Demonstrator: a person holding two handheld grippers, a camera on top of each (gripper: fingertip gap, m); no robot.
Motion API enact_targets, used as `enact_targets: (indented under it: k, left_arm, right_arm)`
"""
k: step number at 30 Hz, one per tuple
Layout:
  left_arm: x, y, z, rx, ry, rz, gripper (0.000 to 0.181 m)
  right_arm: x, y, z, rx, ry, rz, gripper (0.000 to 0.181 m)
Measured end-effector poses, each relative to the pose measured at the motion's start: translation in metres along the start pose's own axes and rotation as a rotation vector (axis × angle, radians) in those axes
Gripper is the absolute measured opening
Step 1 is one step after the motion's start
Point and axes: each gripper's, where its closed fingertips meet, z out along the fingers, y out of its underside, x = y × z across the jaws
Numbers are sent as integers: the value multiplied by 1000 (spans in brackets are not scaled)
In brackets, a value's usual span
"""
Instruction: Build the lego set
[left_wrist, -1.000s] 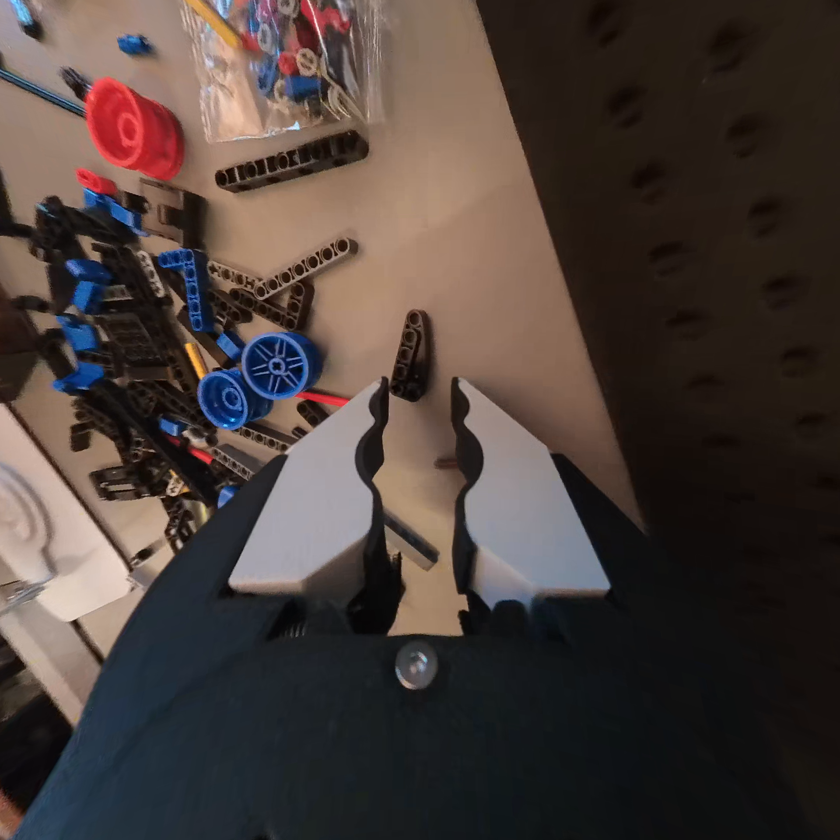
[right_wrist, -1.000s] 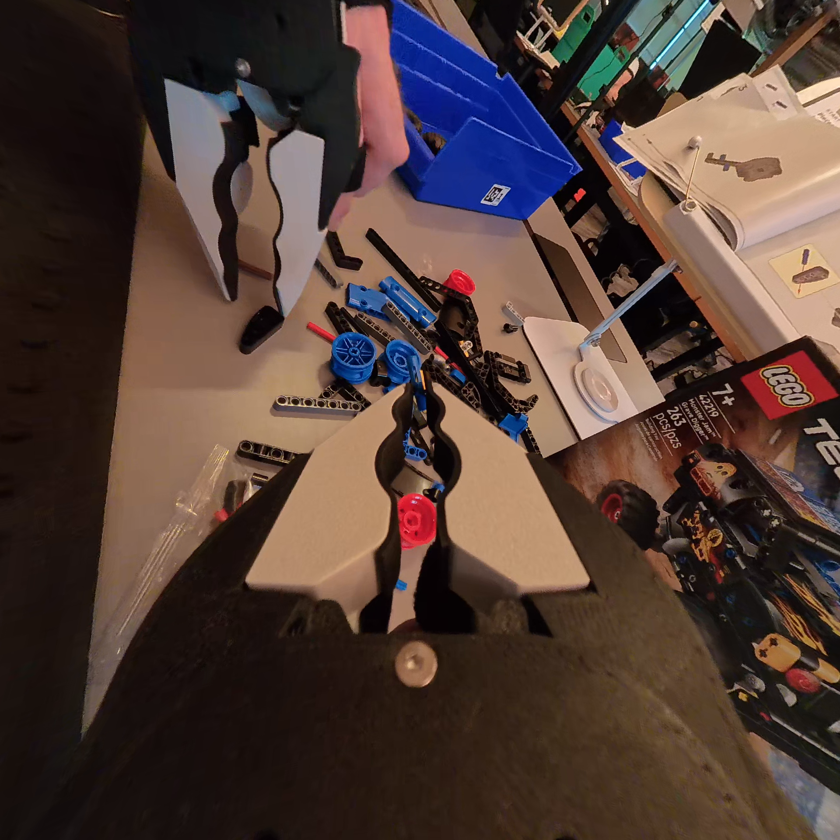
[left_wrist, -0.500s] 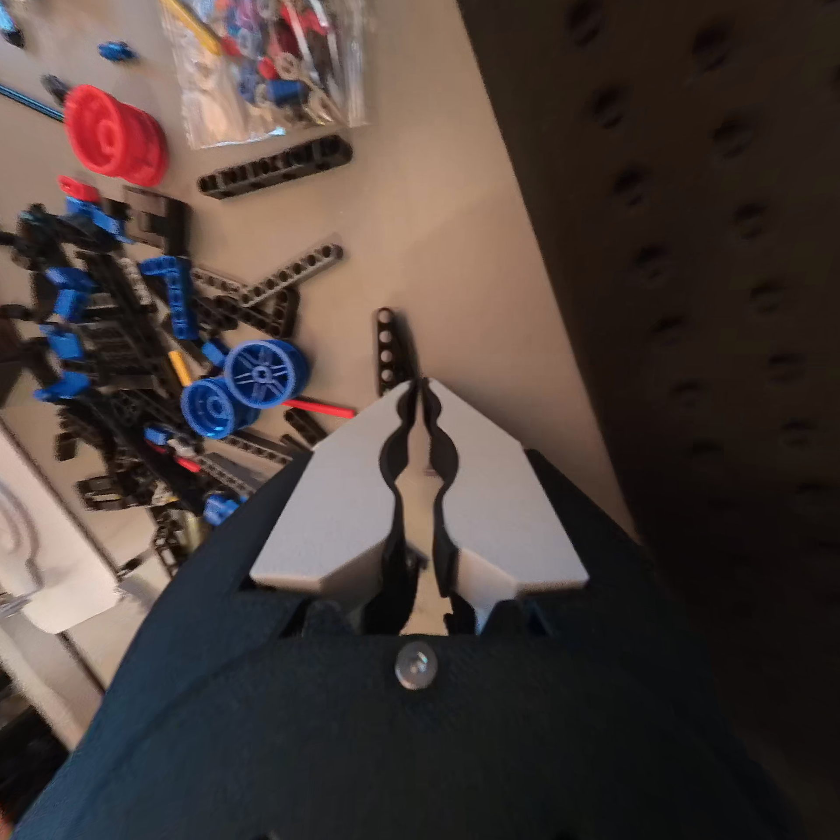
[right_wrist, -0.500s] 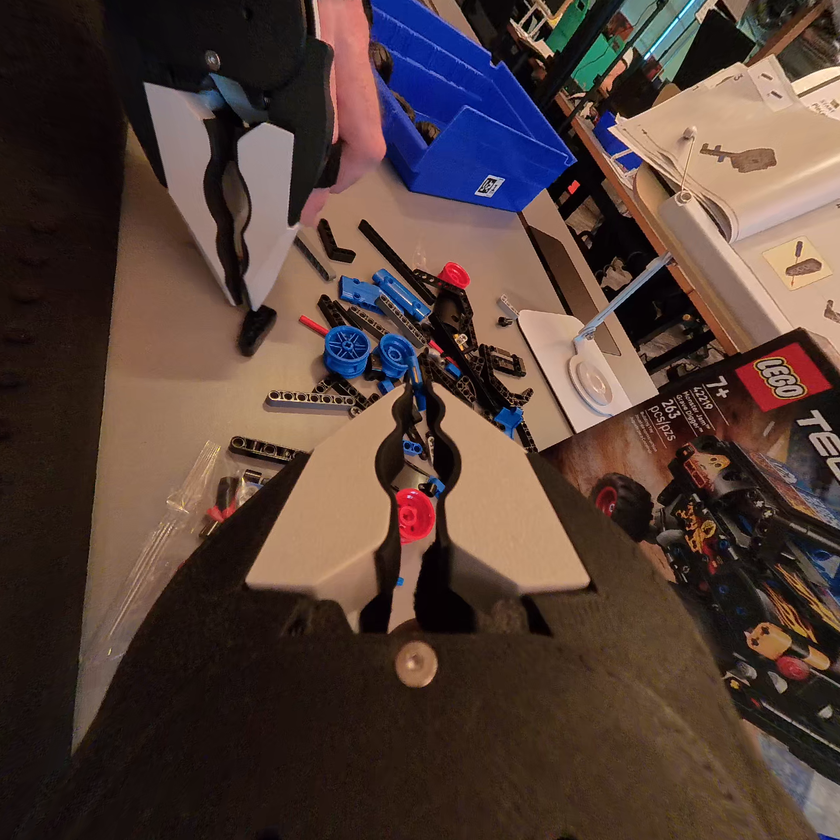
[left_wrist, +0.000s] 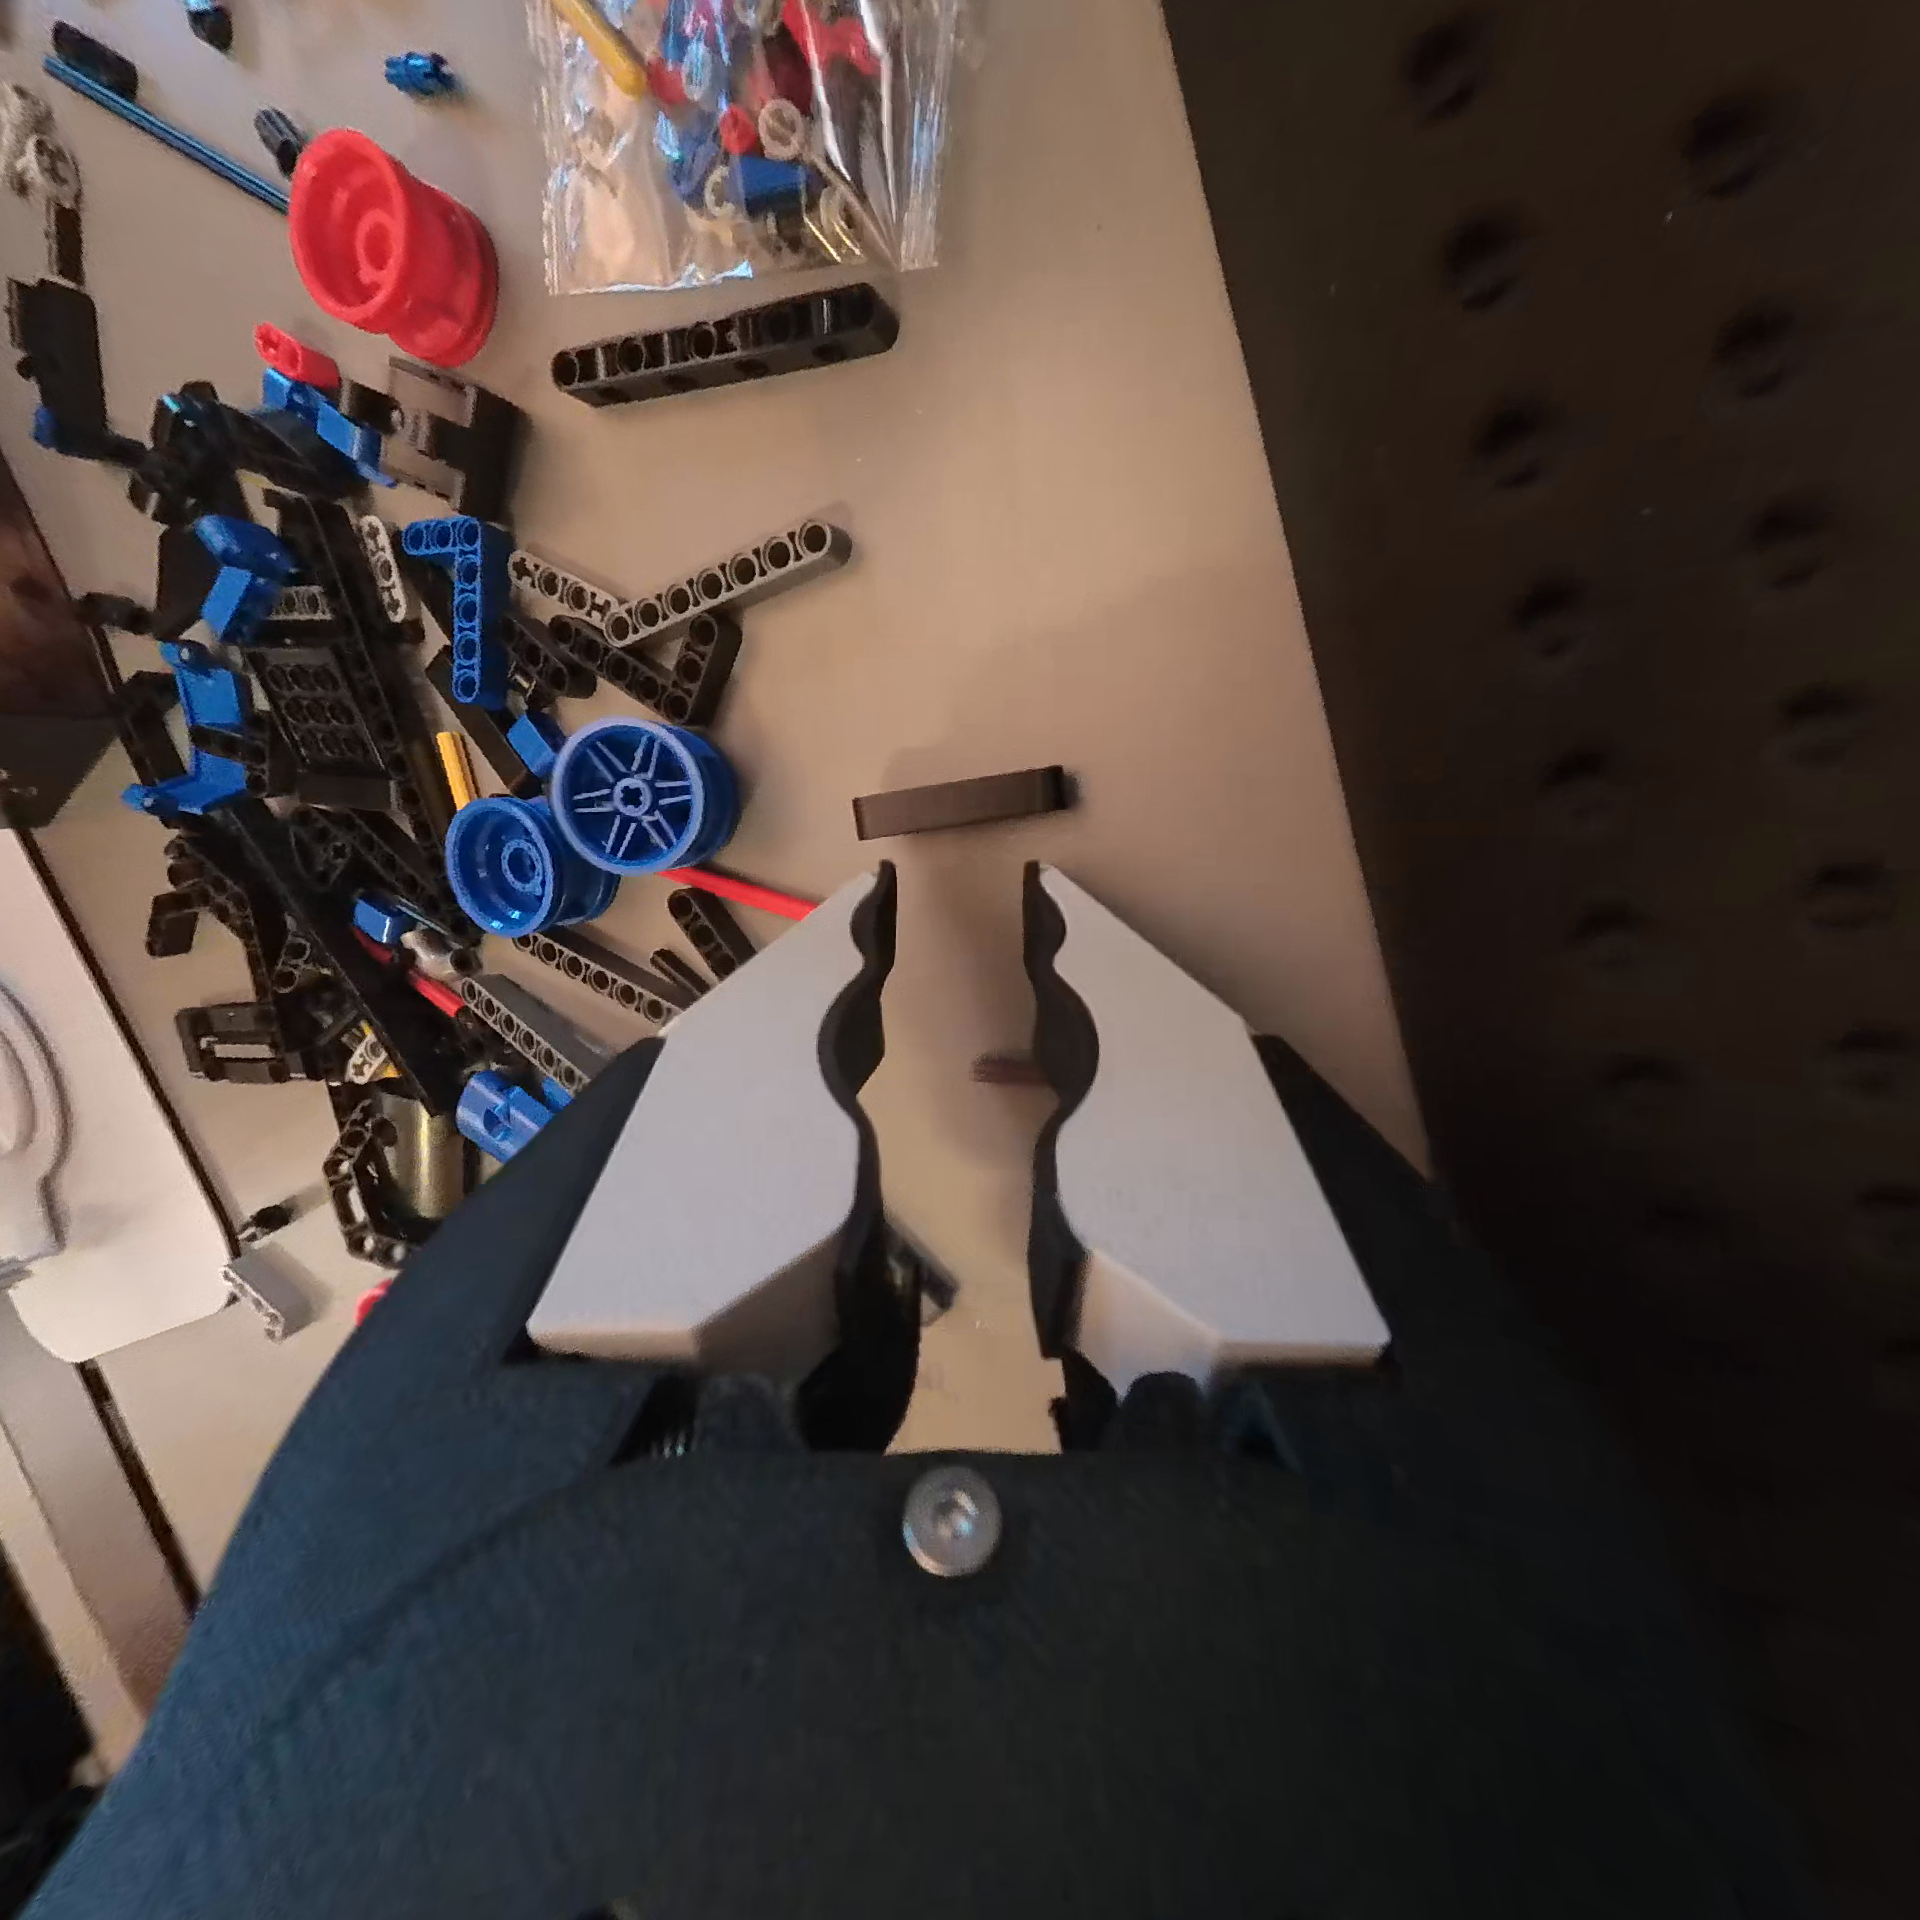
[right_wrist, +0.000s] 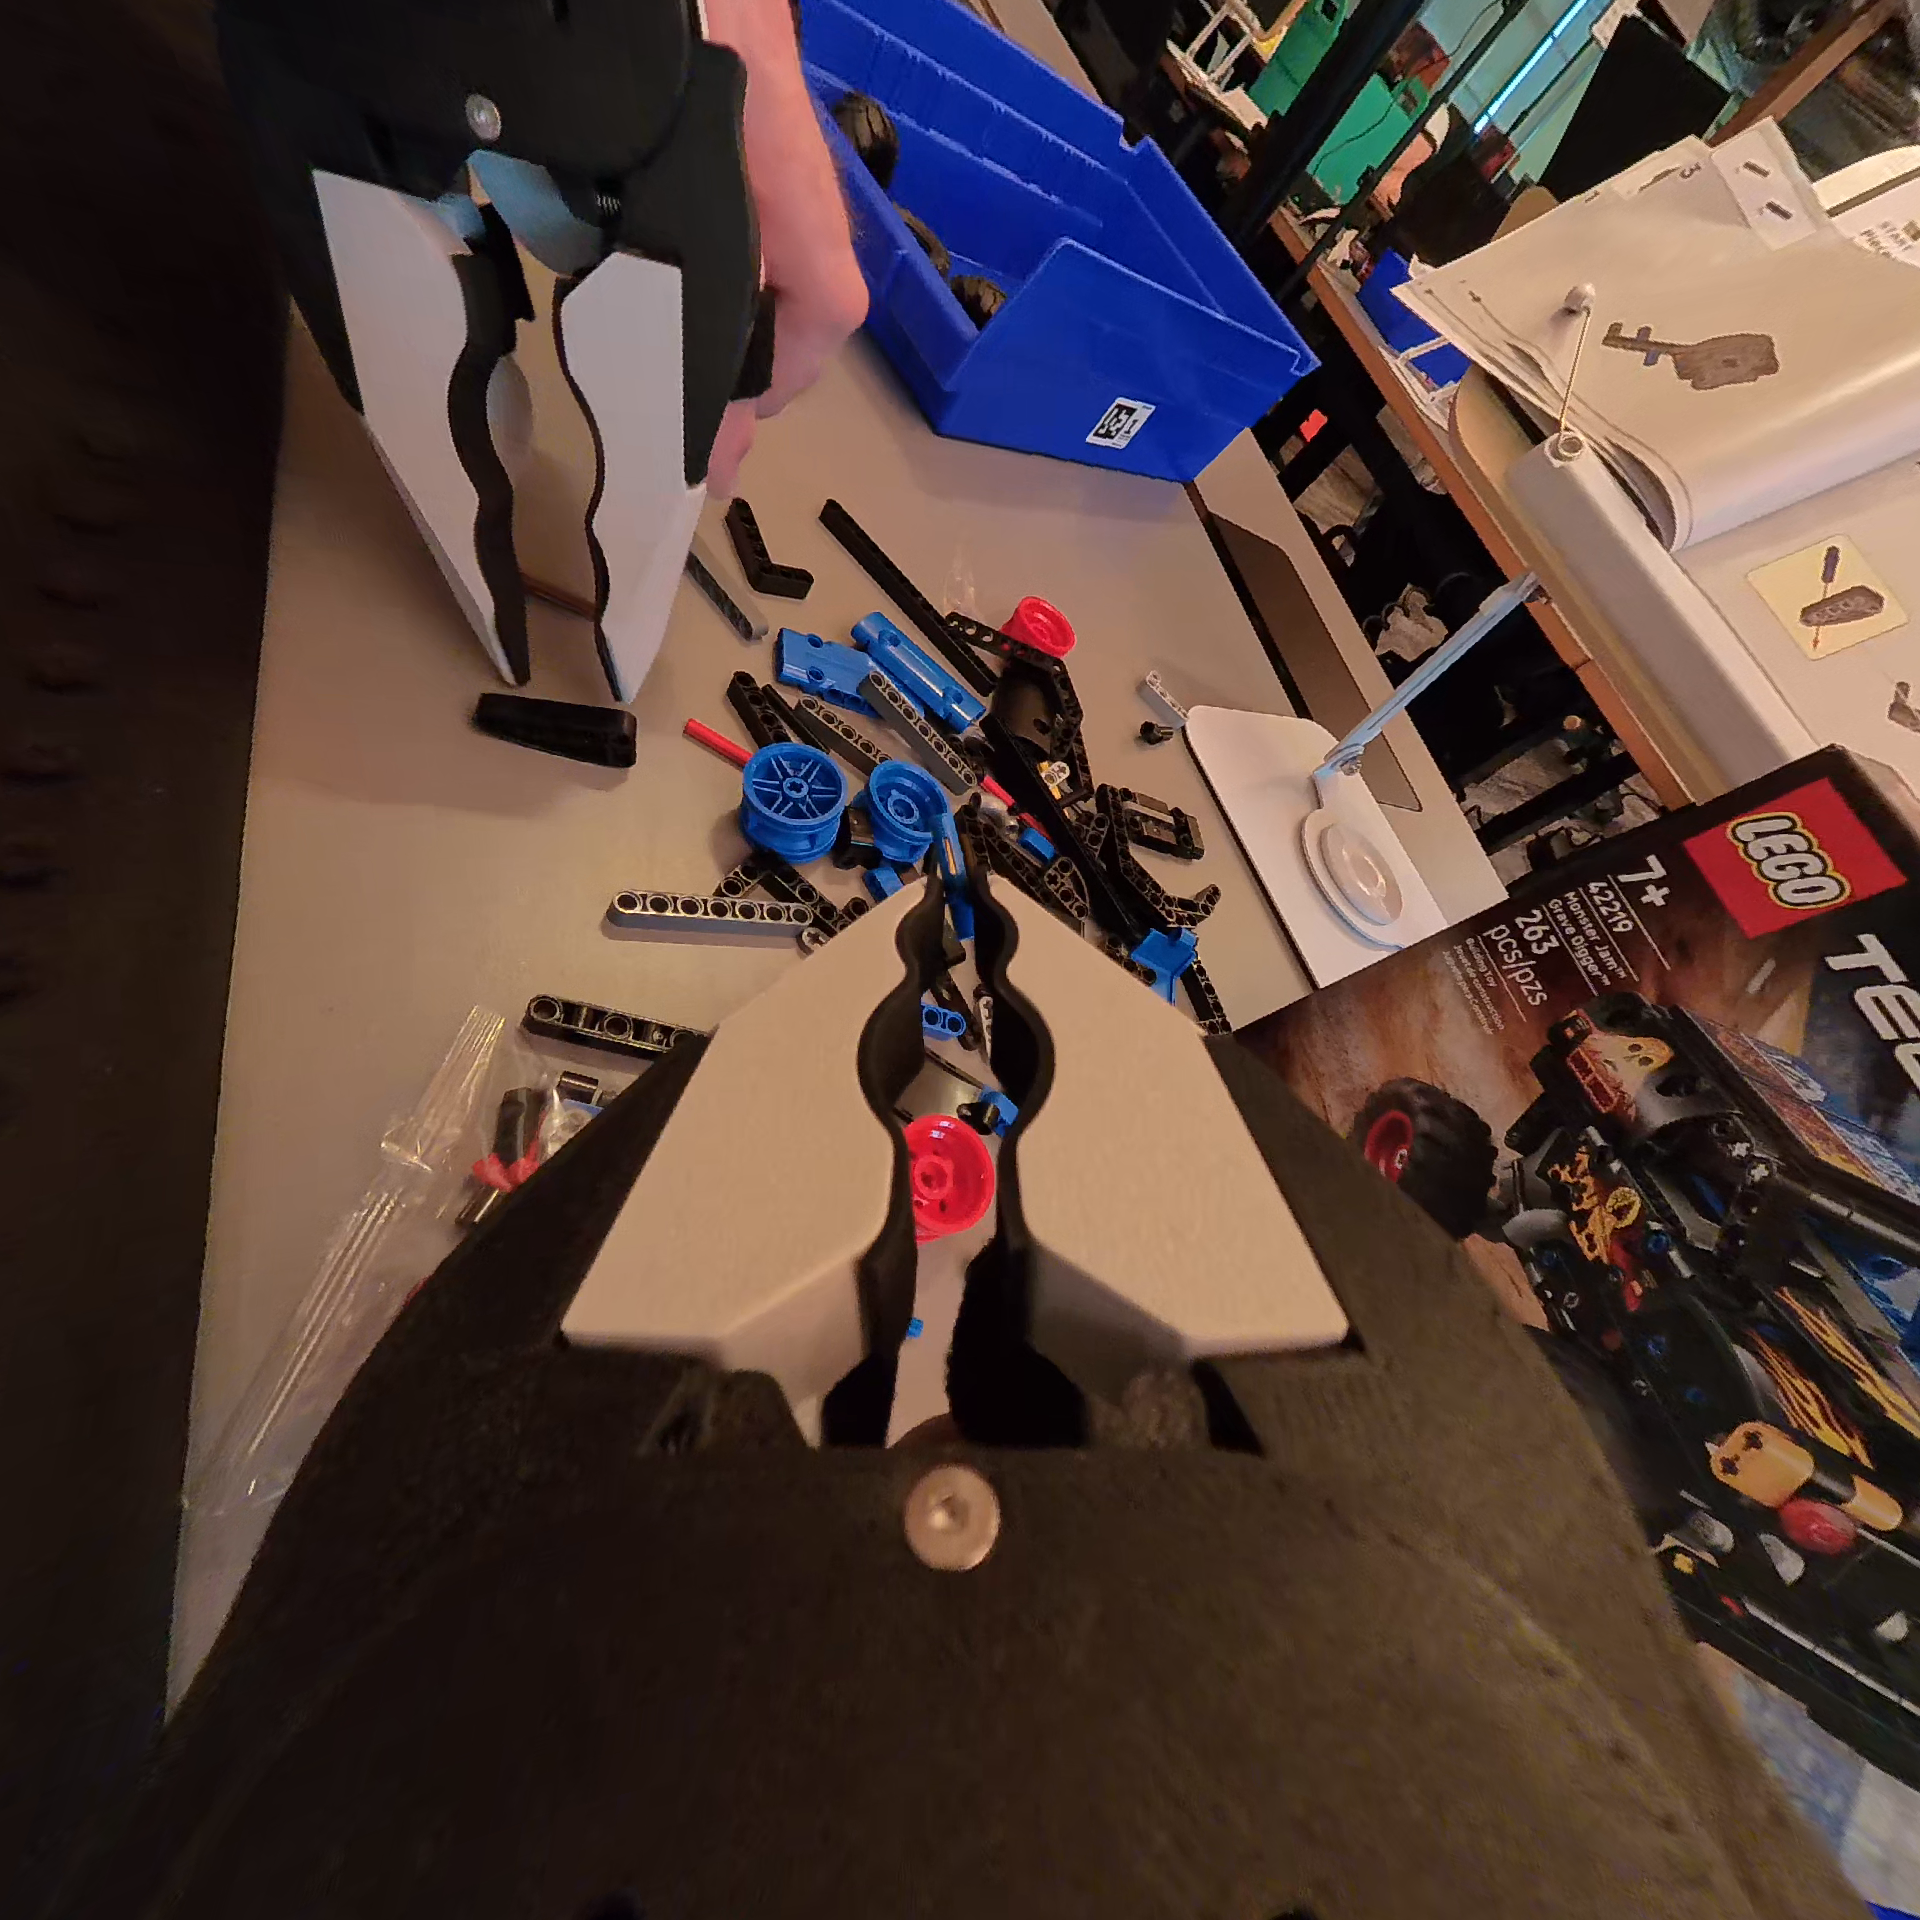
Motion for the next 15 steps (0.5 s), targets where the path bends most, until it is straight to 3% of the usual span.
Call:
enact_targets:
  k: [8,15]
  left_arm:
    - [-7,-7,-4,27,-42,-215,29]
    - [-8,-2,-2,20,-67,-274,34]
  right_arm:
    - [-1,-1,0,4,-8,1,3]
    - [-1,-1,-1,3,-5,2,3]
